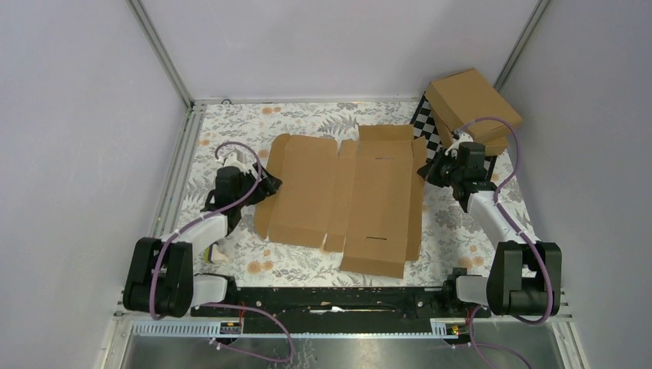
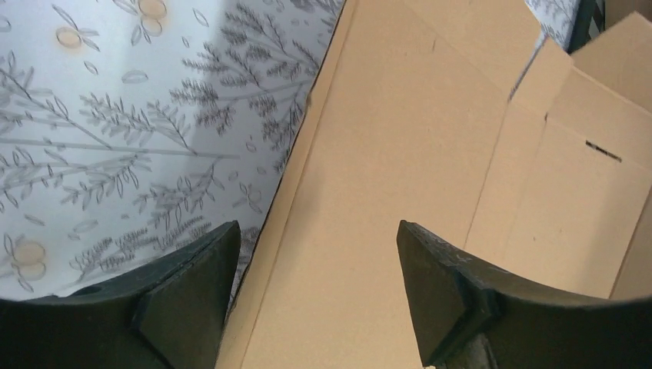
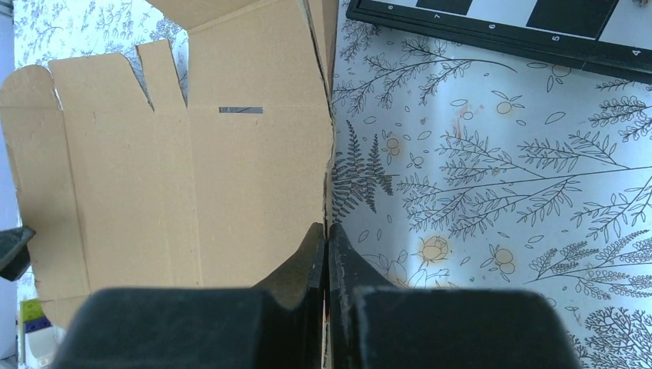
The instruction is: Fold the paper box
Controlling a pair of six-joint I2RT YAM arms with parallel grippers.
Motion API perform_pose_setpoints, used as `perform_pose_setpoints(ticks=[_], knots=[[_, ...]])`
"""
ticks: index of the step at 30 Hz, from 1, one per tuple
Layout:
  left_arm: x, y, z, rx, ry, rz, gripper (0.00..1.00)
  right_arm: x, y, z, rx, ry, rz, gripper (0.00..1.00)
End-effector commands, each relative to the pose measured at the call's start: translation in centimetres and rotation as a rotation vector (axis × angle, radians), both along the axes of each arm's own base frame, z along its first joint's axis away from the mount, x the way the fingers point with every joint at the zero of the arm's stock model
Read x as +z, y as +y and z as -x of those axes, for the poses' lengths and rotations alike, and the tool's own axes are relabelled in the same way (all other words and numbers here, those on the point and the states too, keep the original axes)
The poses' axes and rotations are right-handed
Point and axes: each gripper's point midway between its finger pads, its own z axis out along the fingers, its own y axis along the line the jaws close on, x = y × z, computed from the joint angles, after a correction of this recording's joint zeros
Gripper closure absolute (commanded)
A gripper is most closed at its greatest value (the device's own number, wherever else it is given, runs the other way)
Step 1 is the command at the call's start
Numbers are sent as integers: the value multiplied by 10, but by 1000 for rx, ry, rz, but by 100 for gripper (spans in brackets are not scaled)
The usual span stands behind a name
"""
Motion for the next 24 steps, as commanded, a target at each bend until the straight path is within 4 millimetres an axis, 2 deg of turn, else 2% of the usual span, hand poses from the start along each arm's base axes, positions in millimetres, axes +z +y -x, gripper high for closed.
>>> perform_pose_setpoints(ticks=[1, 4, 9, 17, 24], knots=[[37, 4, -40, 17, -85, -21, 23, 25, 12, -11, 40, -69, 11, 100], [32, 14, -61, 48, -69, -87, 22, 19, 14, -10, 41, -51, 14, 100], [21, 12, -91, 5, -10, -133, 28, 16, 19, -11, 53, -35, 1, 100], [-4, 25, -116, 29, 67, -182, 32, 16, 19, -11, 54, -31, 3, 100], [-44, 29, -137, -4, 198, -181, 36, 15, 18, -12, 51, -29, 9, 100]])
